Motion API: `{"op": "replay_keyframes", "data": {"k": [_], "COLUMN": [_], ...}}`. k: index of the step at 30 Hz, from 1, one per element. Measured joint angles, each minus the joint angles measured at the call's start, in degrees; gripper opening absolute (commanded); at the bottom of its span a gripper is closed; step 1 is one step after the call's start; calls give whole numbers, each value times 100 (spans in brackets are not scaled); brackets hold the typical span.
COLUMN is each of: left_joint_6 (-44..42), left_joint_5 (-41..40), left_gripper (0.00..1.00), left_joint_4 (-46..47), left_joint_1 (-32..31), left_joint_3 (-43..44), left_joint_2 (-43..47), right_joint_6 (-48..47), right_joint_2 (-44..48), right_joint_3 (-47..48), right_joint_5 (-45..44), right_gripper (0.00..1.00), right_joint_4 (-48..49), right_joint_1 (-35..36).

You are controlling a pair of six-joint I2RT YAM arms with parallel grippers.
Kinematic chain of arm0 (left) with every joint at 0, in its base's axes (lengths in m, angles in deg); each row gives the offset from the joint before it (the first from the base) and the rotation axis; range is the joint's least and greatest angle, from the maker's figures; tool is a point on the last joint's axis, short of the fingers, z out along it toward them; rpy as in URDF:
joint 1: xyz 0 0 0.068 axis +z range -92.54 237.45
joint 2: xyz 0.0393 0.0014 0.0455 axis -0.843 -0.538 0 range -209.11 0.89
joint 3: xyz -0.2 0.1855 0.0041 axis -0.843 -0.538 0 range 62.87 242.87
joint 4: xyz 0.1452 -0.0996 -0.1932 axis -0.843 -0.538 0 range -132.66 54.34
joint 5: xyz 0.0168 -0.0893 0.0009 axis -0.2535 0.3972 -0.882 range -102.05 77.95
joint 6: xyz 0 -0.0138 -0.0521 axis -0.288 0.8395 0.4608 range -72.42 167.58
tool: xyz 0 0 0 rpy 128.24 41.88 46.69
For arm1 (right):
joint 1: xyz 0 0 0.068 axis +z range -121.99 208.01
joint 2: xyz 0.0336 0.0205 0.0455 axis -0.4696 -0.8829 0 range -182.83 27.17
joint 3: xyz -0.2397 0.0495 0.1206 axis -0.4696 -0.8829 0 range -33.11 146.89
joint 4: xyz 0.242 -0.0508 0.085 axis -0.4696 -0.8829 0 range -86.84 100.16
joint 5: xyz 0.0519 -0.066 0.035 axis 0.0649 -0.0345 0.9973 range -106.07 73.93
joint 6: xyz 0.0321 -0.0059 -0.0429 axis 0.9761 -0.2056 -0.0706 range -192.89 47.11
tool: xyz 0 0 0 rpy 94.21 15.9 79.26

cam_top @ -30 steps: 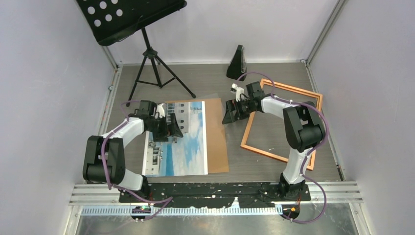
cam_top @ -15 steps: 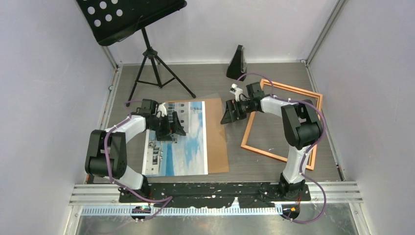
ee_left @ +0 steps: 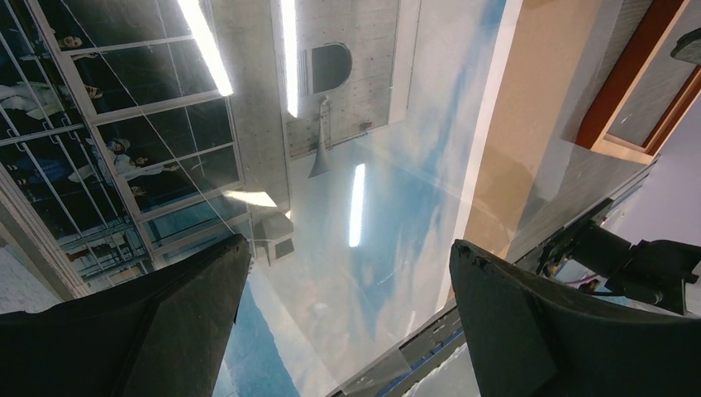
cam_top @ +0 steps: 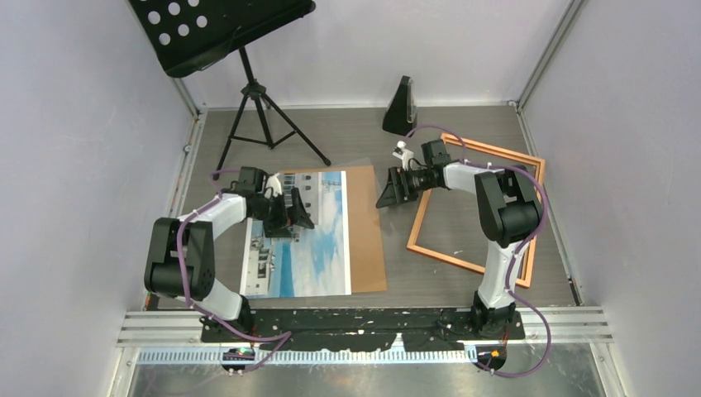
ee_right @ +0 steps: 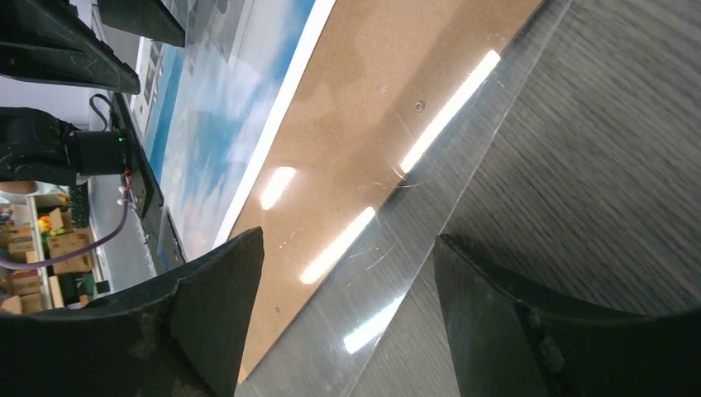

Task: Put the photo into the frame
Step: Pick up the photo frame item at the center of the board.

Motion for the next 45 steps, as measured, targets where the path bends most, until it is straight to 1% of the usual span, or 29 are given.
{"op": "replay_keyframes", "data": {"k": [9,17,26,42,45], "left_joint_6": [7,4,2,-4,-9], "left_joint_5": [133,184,181,216,232], "left_gripper": [99,99,99,99,99], "left_joint_4": [52,79,79,74,74], "left_joint_1": [-2,-2,-2,-2,-2], "left_joint_3": [37,42,39,66,72], "left_joint_2": [-109,-120,-114,-160,-168], "right_joint_6": [280,323,337,629,481], "right_joint_2": [-24,-37,-37,-155,-293], "right_joint_3": [-254,-299,-299,-297,-219], "right_joint_5": [525,809,992,1539,1637], "right_gripper": [76,72,70,65,64], "right_joint_4": [79,46,48,221,17], "right_joint_1": [-219,-247,-533,-549,-549]}}
